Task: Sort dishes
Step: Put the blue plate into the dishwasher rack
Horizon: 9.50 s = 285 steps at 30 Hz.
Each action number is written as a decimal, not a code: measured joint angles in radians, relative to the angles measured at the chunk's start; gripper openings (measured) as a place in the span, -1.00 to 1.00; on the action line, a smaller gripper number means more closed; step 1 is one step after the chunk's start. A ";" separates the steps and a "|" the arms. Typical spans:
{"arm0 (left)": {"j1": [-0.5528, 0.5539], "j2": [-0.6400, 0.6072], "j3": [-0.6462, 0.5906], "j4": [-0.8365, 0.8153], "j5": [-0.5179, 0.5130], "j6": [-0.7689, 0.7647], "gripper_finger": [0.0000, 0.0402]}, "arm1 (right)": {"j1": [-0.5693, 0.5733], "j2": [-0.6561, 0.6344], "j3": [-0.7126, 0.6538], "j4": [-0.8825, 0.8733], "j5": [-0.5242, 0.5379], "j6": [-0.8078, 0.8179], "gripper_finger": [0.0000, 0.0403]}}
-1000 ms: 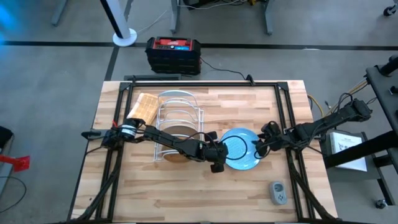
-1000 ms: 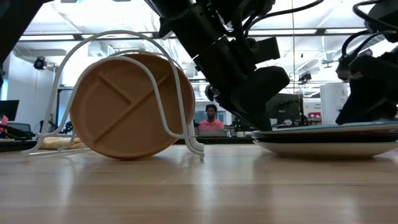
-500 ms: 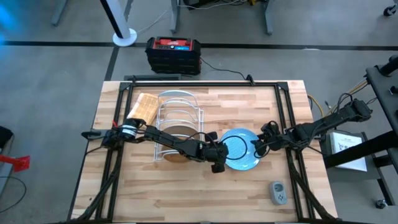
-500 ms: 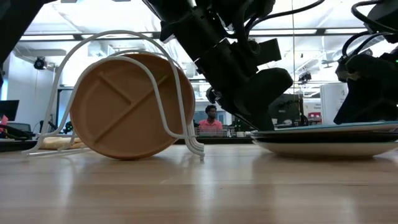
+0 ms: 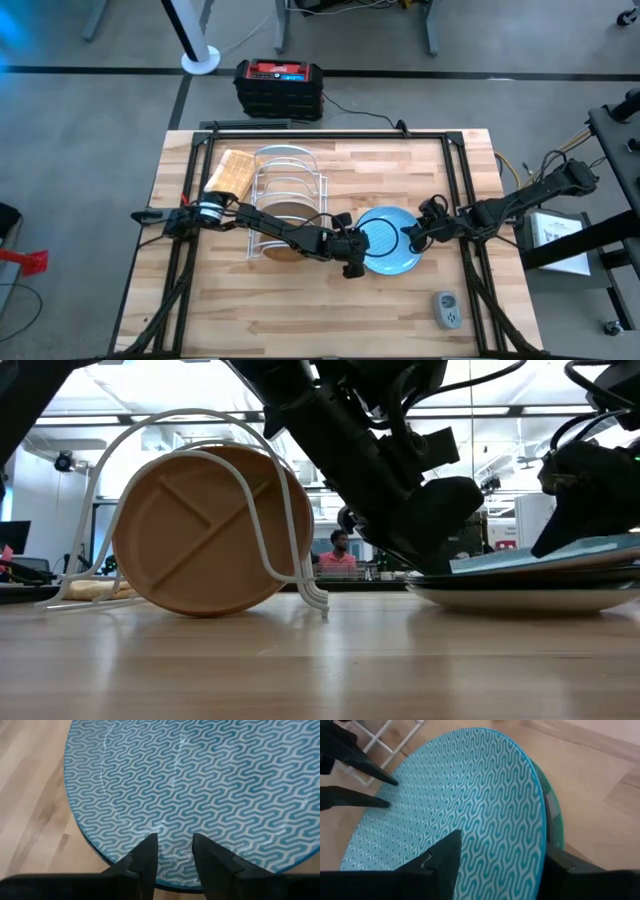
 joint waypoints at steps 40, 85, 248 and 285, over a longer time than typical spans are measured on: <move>0.003 0.007 0.001 0.017 0.052 0.002 -0.43 | 0.000 -0.003 -0.002 -0.005 0.010 0.103 -0.75; -0.001 0.003 0.133 -0.183 0.056 0.034 -0.43 | 0.000 -0.024 -0.004 0.036 0.059 0.123 -0.94; -0.266 -1.155 -0.610 -0.128 -1.021 0.210 -0.43 | -0.103 0.079 0.281 0.798 0.292 -1.228 -1.00; -0.266 -1.320 -0.610 -0.535 -1.045 -0.048 -0.43 | -0.445 0.647 0.605 1.181 -0.271 -1.397 -1.00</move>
